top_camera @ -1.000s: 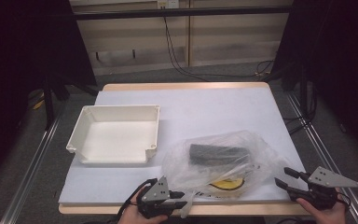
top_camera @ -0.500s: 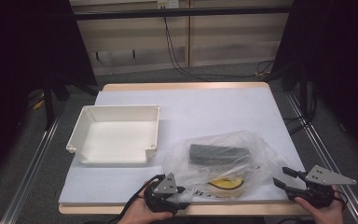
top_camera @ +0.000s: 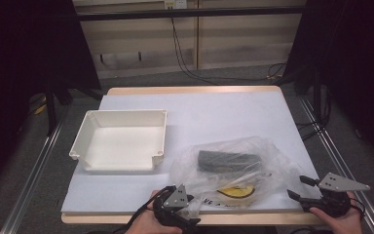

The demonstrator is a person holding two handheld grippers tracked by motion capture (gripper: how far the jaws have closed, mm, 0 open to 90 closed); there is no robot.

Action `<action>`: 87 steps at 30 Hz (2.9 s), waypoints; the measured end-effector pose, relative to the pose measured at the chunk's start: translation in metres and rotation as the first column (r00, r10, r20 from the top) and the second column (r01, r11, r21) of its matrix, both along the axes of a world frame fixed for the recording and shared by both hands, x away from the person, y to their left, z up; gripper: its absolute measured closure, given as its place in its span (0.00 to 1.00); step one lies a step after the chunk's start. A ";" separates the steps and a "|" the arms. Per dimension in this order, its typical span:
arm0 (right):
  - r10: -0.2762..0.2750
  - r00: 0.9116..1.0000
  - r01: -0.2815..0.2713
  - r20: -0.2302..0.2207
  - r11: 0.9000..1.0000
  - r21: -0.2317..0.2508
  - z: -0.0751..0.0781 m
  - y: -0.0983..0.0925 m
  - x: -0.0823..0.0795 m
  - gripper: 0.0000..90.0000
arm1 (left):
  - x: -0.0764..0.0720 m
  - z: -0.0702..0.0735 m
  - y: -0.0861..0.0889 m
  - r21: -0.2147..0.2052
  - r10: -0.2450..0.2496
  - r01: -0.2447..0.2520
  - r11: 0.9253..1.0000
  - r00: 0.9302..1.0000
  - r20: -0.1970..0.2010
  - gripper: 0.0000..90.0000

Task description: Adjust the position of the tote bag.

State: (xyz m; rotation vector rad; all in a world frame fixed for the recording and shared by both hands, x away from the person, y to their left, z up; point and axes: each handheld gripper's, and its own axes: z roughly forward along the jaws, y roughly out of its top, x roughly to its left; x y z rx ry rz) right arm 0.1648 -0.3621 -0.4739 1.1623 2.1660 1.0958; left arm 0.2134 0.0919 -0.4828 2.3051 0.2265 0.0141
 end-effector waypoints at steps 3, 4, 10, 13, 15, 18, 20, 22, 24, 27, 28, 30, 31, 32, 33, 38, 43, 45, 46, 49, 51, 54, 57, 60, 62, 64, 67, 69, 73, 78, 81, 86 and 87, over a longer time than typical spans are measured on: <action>-0.001 1.000 0.001 -0.026 1.000 -0.024 -0.004 0.001 0.003 0.32 | 0.002 0.001 0.002 0.002 0.016 -0.016 1.000 1.000 0.019 0.44; 0.000 1.000 -0.002 -0.032 0.999 -0.036 -0.005 0.002 0.005 0.33 | 0.003 0.001 0.003 0.003 0.027 -0.028 1.000 0.999 0.022 0.55; 0.008 0.997 -0.013 -0.082 0.998 -0.061 -0.009 0.005 0.008 0.42 | 0.013 0.003 0.011 -0.003 0.067 -0.067 0.998 0.997 -0.033 0.87; 0.006 0.996 -0.009 -0.085 0.999 -0.044 -0.009 0.003 0.008 0.54 | 0.016 0.005 0.014 0.005 0.054 -0.054 0.999 0.997 -0.056 0.95; -0.001 0.996 -0.002 -0.087 0.999 -0.042 -0.009 0.003 0.008 0.59 | 0.016 0.005 0.015 0.003 0.060 -0.060 0.998 0.997 -0.052 0.97; 0.002 0.996 -0.004 -0.089 1.000 -0.020 -0.009 0.001 0.008 0.76 | 0.016 0.010 0.017 0.010 0.063 -0.062 0.998 0.997 -0.051 0.98; 0.010 0.997 -0.010 -0.082 1.000 0.000 -0.008 0.000 0.007 0.82 | 0.017 0.015 0.021 -0.022 0.070 -0.071 0.997 0.996 -0.050 0.98; 0.015 0.997 -0.014 -0.075 1.000 0.013 -0.007 -0.001 0.007 0.85 | 0.019 0.019 0.025 -0.033 0.089 -0.090 0.995 0.995 -0.049 0.98; 0.014 0.997 -0.013 -0.073 1.000 0.019 -0.005 -0.002 0.006 0.89 | 0.020 0.023 0.028 -0.049 0.098 -0.100 0.994 0.994 -0.047 0.98; 0.010 0.998 -0.008 -0.061 1.000 0.029 -0.003 -0.003 0.006 0.90 | 0.021 0.028 0.033 -0.066 0.106 -0.109 0.992 0.993 -0.043 0.99; 0.005 0.999 -0.003 -0.053 0.999 0.044 0.000 -0.005 0.007 0.89 | 0.023 0.034 0.037 -0.079 0.120 -0.123 0.989 0.992 -0.039 0.99; -0.005 0.999 0.007 -0.039 0.999 0.052 0.003 -0.005 0.007 0.88 | 0.024 0.038 0.040 -0.093 0.133 -0.136 0.986 0.991 -0.033 0.99; -0.008 0.999 0.010 -0.031 0.999 0.051 0.004 -0.005 0.007 0.85 | 0.024 0.038 0.040 -0.093 0.133 -0.136 0.986 0.991 -0.033 0.99; -0.001 1.000 0.003 -0.025 0.999 0.050 0.007 -0.004 0.006 0.85 | 0.024 0.043 0.043 -0.115 0.135 -0.138 0.984 0.990 -0.029 0.99; -0.001 1.000 0.003 -0.025 0.999 0.050 0.007 -0.004 0.006 0.85 | 0.024 0.043 0.043 -0.115 0.135 -0.138 0.984 0.990 -0.029 0.99; 0.025 1.000 -0.025 0.007 0.998 0.057 0.019 0.000 0.007 0.89 | 0.029 0.051 0.049 -0.105 0.139 -0.139 0.985 0.990 -0.011 0.99; 0.038 0.999 -0.040 0.034 0.998 0.050 0.030 0.003 0.011 0.91 | 0.032 0.056 0.055 -0.092 0.154 -0.153 0.984 0.988 0.010 0.99; 0.035 0.998 -0.038 0.047 0.998 0.053 0.035 0.001 0.013 0.91 | 0.035 0.061 0.059 -0.093 0.171 -0.169 0.981 0.985 0.018 0.99; 0.042 0.998 -0.045 0.046 0.998 0.051 0.038 0.000 0.015 0.92 | 0.038 0.064 0.060 -0.098 0.183 -0.180 0.979 0.983 0.023 0.99; 0.038 0.998 -0.040 0.047 0.998 0.041 0.042 0.001 0.018 0.92 | 0.040 0.066 0.059 -0.084 0.193 -0.190 0.978 0.981 0.035 0.99; 0.043 0.997 -0.045 0.068 0.999 0.021 0.046 0.000 0.020 0.92 | 0.042 0.069 0.059 -0.076 0.198 -0.193 0.978 0.979 0.050 1.00; 0.040 0.996 -0.042 0.081 0.999 0.027 0.053 -0.005 0.025 0.92 | 0.042 0.071 0.062 -0.079 0.201 -0.196 0.977 0.978 0.054 1.00; 0.049 0.996 -0.050 0.080 0.999 0.020 0.056 -0.006 0.032 0.92 | 0.042 0.070 0.061 -0.062 0.196 -0.192 0.979 0.979 0.057 1.00; 0.038 0.996 -0.037 0.086 0.999 -0.016 0.057 -0.003 0.042 0.85 | 0.044 0.070 0.060 -0.043 0.208 -0.206 0.978 0.976 0.063 1.00; 0.051 0.996 -0.050 0.076 0.999 -0.015 0.057 -0.001 0.047 0.84 | 0.049 0.073 0.063 -0.045 0.222 -0.219 0.975 0.973 0.064 1.00; 0.050 0.996 -0.049 0.073 0.999 -0.016 0.058 0.000 0.050 0.83 | 0.051 0.073 0.064 -0.052 0.220 -0.217 0.975 0.973 0.066 1.00; 0.066 0.996 -0.064 0.064 0.998 -0.027 0.061 0.001 0.059 0.84 | 0.057 0.075 0.066 -0.037 0.230 -0.228 0.973 0.971 0.066 1.00; 0.093 0.994 -0.090 0.053 0.994 -0.056 0.063 0.003 0.067 0.87 | 0.059 0.073 0.067 -0.028 0.226 -0.224 0.974 0.972 0.062 1.00; 0.109 0.994 -0.107 0.031 0.993 -0.058 0.062 0.005 0.074 0.91 | 0.059 0.070 0.067 -0.012 0.223 -0.223 0.975 0.974 0.047 1.00; 0.136 0.990 -0.138 -0.024 0.986 -0.091 0.064 0.014 0.087 0.95 | 0.063 0.070 0.068 0.011 0.226 -0.227 0.974 0.973 0.055 1.00; 0.155 0.987 -0.158 -0.040 0.983 -0.093 0.065 0.017 0.092 0.96 | 0.071 0.071 0.071 0.017 0.264 -0.265 0.964 0.963 0.049 1.00; 0.165 0.985 -0.170 -0.057 0.980 -0.099 0.070 0.019 0.106 0.97 | 0.075 0.071 0.073 0.023 0.265 -0.266 0.964 0.963 0.045 1.00; 0.159 0.986 -0.164 -0.055 0.982 -0.097 0.072 0.019 0.108 0.97 | 0.076 0.072 0.074 0.021 0.266 -0.267 0.963 0.963 0.048 1.00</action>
